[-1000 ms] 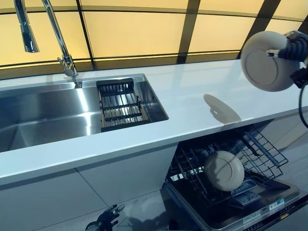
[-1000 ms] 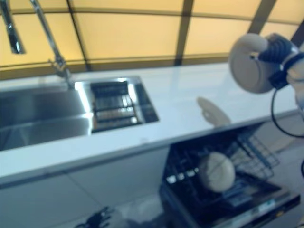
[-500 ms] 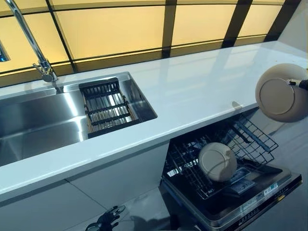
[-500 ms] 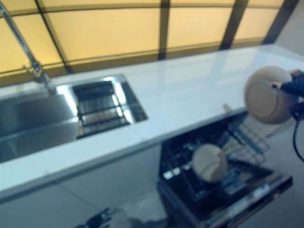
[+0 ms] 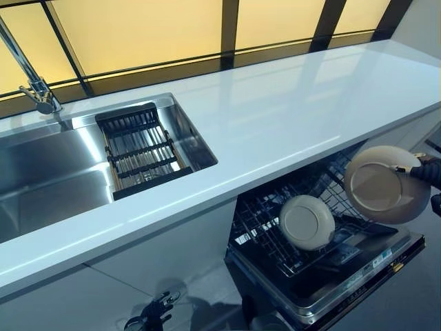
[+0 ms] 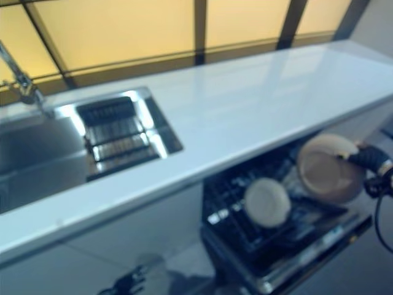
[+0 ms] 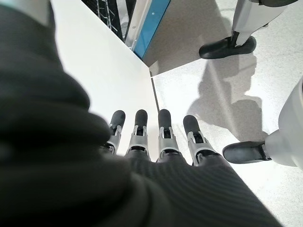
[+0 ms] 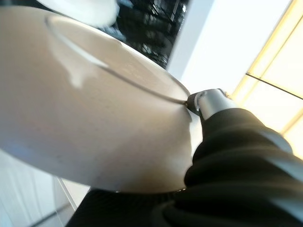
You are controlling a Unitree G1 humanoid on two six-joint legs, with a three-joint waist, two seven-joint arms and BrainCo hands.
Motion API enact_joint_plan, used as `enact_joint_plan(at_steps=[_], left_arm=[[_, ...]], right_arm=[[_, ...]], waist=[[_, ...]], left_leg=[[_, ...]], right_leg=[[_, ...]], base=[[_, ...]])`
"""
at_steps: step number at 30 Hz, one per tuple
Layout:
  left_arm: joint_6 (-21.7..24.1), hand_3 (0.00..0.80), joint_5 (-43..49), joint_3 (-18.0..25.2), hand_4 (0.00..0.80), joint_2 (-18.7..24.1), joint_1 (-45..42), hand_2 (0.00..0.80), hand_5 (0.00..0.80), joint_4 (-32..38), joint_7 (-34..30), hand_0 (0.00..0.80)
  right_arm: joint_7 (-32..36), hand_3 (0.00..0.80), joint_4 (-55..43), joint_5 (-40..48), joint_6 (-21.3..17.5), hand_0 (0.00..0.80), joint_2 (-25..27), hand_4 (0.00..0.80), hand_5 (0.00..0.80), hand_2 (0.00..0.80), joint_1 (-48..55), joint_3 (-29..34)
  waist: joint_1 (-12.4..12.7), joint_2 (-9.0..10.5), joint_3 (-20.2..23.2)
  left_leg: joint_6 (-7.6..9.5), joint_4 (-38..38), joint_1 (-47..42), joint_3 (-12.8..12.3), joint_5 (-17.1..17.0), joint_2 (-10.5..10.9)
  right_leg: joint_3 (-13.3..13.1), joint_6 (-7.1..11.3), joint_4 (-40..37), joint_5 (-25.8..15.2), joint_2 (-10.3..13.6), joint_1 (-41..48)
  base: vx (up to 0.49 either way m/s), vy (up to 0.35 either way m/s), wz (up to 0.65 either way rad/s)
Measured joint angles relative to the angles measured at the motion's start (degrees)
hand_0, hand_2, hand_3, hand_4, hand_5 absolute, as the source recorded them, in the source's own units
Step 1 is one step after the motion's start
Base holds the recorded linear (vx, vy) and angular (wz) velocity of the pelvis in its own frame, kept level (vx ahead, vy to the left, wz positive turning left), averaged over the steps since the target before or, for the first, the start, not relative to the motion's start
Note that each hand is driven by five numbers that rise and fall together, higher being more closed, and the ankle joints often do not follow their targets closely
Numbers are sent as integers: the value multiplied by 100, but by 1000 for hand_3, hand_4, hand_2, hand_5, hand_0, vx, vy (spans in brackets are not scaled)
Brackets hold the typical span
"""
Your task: Take plates into dishwasher
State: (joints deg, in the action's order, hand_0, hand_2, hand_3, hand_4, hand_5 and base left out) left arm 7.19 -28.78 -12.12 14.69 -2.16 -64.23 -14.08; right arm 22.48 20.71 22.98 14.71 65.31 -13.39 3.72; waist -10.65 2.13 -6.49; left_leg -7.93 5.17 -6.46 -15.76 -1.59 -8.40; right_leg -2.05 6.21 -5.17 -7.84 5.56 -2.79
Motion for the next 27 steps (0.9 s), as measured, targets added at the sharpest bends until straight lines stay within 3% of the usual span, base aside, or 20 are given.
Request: enact_joint_plan(at_steps=[2, 11, 27], left_arm=[[6, 0, -1, 2, 0, -4, -6, 0, 0, 0, 0, 0], [105, 0, -4, 16, 0, -60, 19, 0, 0, 1, 2, 0], [108, 0, -13, 42, 0, -176, 34, 0, 0, 6, 14, 0]], right_arm=[[36, 800, -218, 27, 122, 800, -205, 800, 800, 800, 20, 11], [-92, 800, -708, 2, 365, 800, -1358, 800, 800, 800, 445, -31], [-474, 800, -928, -718, 426, 800, -1779, 800, 800, 800, 464, -587]], waist=[[-102, -4, -18], [-107, -47, -64], [-82, -156, -175]], left_leg=[[0, 0, -2, -2, 0, -4], [-4, 1, -52, -80, 9, -6], [-5, 2, -59, -68, 11, -19]], right_leg=[[-2, 0, 0, 0, -4, 2], [-54, 0, -1, 0, -13, 13], [-54, -1, -2, 0, -18, 17]], base=[[0, 0, 0], [-9, 8, -3], [-7, 2, 0]])
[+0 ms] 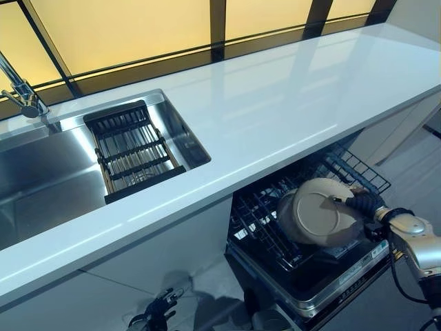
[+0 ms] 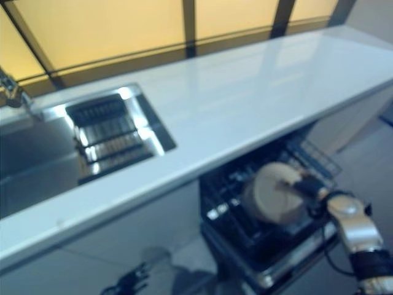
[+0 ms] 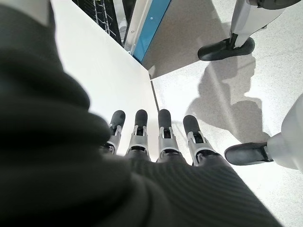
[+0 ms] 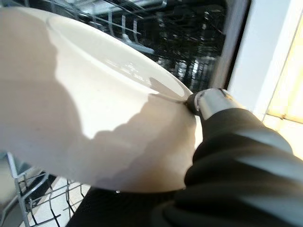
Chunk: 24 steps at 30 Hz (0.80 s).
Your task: Take plates into dishwasher
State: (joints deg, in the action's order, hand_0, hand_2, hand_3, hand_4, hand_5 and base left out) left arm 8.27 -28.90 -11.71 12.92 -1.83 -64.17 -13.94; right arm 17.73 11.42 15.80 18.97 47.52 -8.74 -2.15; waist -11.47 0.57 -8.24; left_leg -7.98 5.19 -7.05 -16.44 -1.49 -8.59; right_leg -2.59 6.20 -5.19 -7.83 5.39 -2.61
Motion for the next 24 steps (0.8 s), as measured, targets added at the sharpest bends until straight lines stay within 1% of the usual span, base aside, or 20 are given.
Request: enact_joint_plan(at_steps=[7, 10, 14, 19, 24], left_arm=[[0, 0, -4, -1, 0, -95, 57, 0, 0, 6, 27, 0], [0, 0, -4, -1, 0, -96, 60, 0, 0, 6, 41, 0], [0, 0, -4, -1, 0, -115, 74, 0, 0, 5, 50, 0], [0, 0, -4, -2, 0, -153, 114, 0, 0, 6, 51, 0], [-1, 0, -4, -2, 0, -162, 104, 0, 0, 5, 53, 0]], right_arm=[[-117, 800, -13, -265, -4, 800, -209, 800, 800, 800, -29, -130], [-124, 800, -21, -293, 2, 800, -218, 800, 800, 800, -56, -307], [-144, 800, -29, -292, 36, 800, -330, 800, 800, 800, -98, -313], [-202, 800, -29, -288, 52, 800, -434, 800, 800, 800, -122, -350], [-207, 800, -157, -290, 55, 800, -464, 800, 800, 800, -130, -467]], waist=[[10, -103, -75], [14, -111, -79], [39, -127, -89], [157, -146, -99], [170, -146, -100]], left_leg=[[0, -1, 19, 17, -1, -5], [0, -1, 28, 32, -1, -5], [2, -3, 45, 68, -4, -7], [2, -6, 49, 79, -4, -8], [2, -21, 56, 89, -5, -8]], right_leg=[[12, -1, 0, 0, -1, -10], [23, -3, 0, 2, 0, -11], [56, -7, 0, 5, 2, -9], [66, -9, 0, 6, 1, -6], [77, -10, 1, 7, 3, -7]], base=[[-5, 1, 0], [0, 0, 0], [-1, 3, 3], [0, 1, 1], [-1, 1, 1]])
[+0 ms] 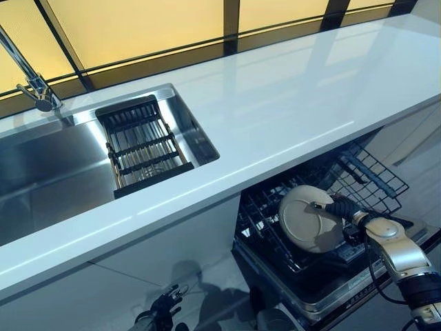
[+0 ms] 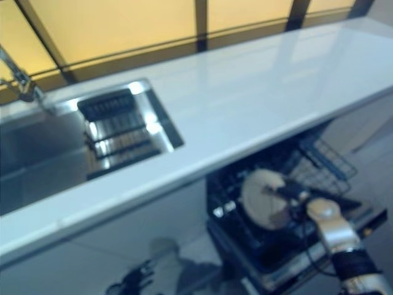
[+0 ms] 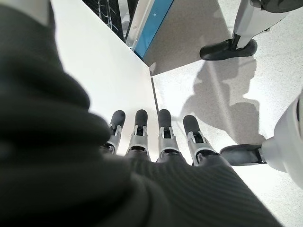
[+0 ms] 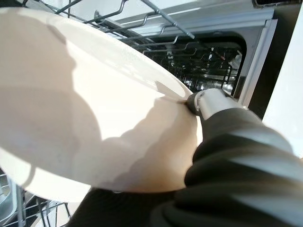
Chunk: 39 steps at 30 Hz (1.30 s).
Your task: Take plates into dishwasher
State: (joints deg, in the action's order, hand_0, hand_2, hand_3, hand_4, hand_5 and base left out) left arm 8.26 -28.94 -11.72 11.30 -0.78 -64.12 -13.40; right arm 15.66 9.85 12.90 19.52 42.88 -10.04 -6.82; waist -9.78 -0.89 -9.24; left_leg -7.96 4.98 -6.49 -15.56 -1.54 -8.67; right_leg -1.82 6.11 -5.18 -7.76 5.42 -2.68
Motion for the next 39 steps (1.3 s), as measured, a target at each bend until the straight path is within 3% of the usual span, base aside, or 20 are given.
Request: enact_joint_plan(at_steps=[13, 22, 29, 39], left_arm=[[-5, 0, 0, -51, 0, -14, 66, 0, 0, 59, 74, 0], [-11, 0, -1, -57, 0, -22, 89, 0, 0, 81, 124, 0], [-10, 0, -1, -61, 0, -28, 111, 0, 0, 88, 124, 0], [-15, 0, -1, -176, 0, -36, 149, 0, 0, 89, 128, 0]], right_arm=[[-360, 800, 51, -571, 228, 800, -244, 800, 800, 800, -169, -487], [-733, 800, 814, -1118, 459, 800, -809, 800, 800, 800, -545, -764], [-866, 800, 1243, -1238, 555, 800, -887, 800, 800, 800, -714, -1013], [-917, 800, 1759, -1414, 582, 800, -1057, 800, 800, 800, -1162, -1207]], waist=[[135, 3, -1], [257, -3, -10], [425, -31, -26], [450, -46, -35]], left_leg=[[3, -2, 5, 16, -4, -2], [14, -2, 21, 96, -12, 3], [24, -3, 54, 167, -19, 20], [51, -6, 119, 278, -40, 40]], right_leg=[[16, 0, 0, 0, 1, 6], [88, -7, 0, 7, 18, 35], [158, -7, -1, 12, 45, 49], [259, -23, -1, 0, 76, 53]], base=[[0, 1, 0], [0, 10, 4], [-6, 5, 5], [-3, 1, 5]])
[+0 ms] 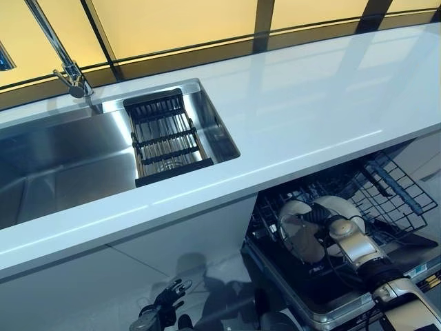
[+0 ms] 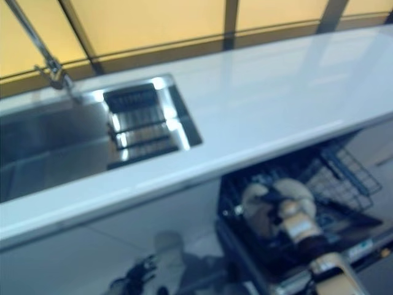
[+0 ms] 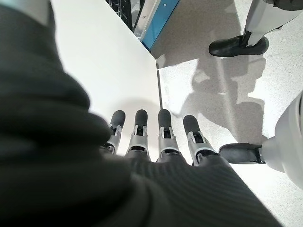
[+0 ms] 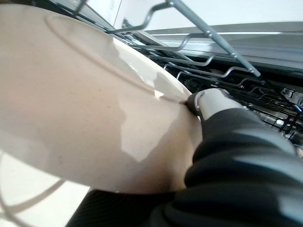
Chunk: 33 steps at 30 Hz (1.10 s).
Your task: Take plates into dishwasher
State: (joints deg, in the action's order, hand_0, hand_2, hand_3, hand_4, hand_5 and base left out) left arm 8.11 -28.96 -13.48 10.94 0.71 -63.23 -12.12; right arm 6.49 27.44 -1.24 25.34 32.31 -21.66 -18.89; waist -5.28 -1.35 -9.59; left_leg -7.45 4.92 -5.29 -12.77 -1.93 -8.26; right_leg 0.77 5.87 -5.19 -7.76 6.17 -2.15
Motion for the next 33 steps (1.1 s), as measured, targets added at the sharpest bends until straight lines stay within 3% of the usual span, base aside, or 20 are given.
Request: enact_joint_plan(at_steps=[3, 4, 5, 6, 25, 33], left_arm=[[-1, 0, 0, 1, 0, 1, 22, 0, 0, 0, 0, 0], [-3, 0, 0, 1, 0, 1, 22, 0, 0, 0, 0, 0], [-5, 0, 0, 1, 0, 1, 22, 0, 0, 0, 0, 0], [-10, 0, 0, 1, 0, 1, 23, 0, 0, 0, 0, 0], [-21, 0, 2, 5, 0, 1, 52, 0, 0, 0, 5, 0], [-29, 0, 9, 15, 0, 11, 52, 0, 0, 2, 37, 0]], right_arm=[[2, 800, 35, -40, 1, 800, -22, 800, 800, 800, -17, -1], [4, 518, 39, -40, 4, 518, -22, 518, 518, 518, -24, -1], [4, 445, 39, -39, 6, 445, -22, 445, 445, 445, -25, -1], [2, 0, 42, -35, 8, 0, -22, 0, 0, 0, -24, -1], [-54, 0, -64, -35, 98, 0, -2, 0, 0, 0, -21, 59], [234, 0, -881, -29, 382, 0, 399, 0, 0, 0, 113, 506]], waist=[[13, 0, 0], [13, 0, 0], [13, 0, 0], [12, 0, 0], [-15, 3, -1], [-45, 94, -57]], left_leg=[[1, -1, -2, 20, -1, 0], [1, -1, -2, 21, -1, 1], [2, -1, -2, 22, -1, 1], [2, -1, -1, 22, -2, 0], [3, 0, -4, 20, -2, 3], [3, 0, -8, 2, -2, 6]], right_leg=[[18, -1, 0, 0, 3, 14], [19, -1, 0, -1, 3, 15], [19, -1, 1, -1, 3, 15], [20, -2, 1, -1, 2, 15], [7, -2, 1, -3, 0, 13], [-15, 0, 3, -5, -3, 8]], base=[[7, 1, 1], [0, 0, 0], [0, 0, 0], [0, 0, 0], [3, 0, 0], [-15, 0, -1]])
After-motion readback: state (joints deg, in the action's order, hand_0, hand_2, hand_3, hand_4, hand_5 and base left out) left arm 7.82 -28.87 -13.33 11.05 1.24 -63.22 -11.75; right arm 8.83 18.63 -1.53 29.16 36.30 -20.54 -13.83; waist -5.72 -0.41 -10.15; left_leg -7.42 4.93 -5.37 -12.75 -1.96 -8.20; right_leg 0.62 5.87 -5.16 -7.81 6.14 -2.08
